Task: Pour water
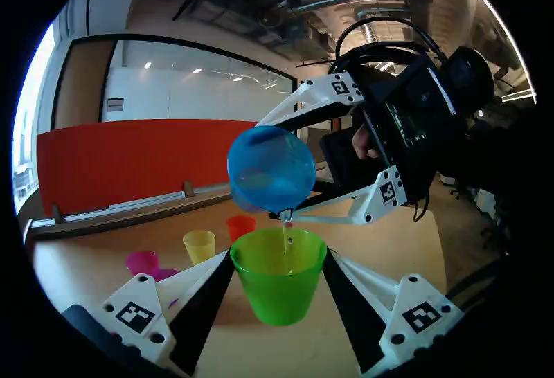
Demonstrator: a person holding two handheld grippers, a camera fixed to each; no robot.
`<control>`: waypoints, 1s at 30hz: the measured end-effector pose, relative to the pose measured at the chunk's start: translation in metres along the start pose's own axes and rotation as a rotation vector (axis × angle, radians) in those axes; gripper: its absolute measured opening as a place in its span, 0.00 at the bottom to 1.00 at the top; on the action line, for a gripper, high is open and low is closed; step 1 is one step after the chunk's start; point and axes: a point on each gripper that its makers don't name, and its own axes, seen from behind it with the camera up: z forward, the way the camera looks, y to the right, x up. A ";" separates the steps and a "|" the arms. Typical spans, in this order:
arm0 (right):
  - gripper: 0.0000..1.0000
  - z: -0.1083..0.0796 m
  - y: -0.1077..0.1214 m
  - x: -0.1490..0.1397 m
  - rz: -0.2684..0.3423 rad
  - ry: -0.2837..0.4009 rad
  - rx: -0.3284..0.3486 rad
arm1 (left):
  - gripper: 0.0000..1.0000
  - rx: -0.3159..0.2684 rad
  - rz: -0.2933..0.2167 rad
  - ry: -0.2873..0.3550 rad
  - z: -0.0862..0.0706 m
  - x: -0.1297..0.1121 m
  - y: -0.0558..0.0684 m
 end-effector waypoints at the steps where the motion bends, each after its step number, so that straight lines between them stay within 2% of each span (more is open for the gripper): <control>1: 0.89 0.000 0.000 0.000 -0.003 0.000 -0.001 | 0.88 0.000 0.000 0.000 0.000 0.000 0.000; 11: 0.89 0.000 0.003 0.000 -0.037 0.001 -0.008 | 0.88 -0.005 0.003 -0.001 0.001 0.000 0.001; 30: 0.89 -0.003 0.006 -0.002 -0.065 0.005 -0.019 | 0.88 -0.011 0.016 -0.011 0.005 -0.002 0.003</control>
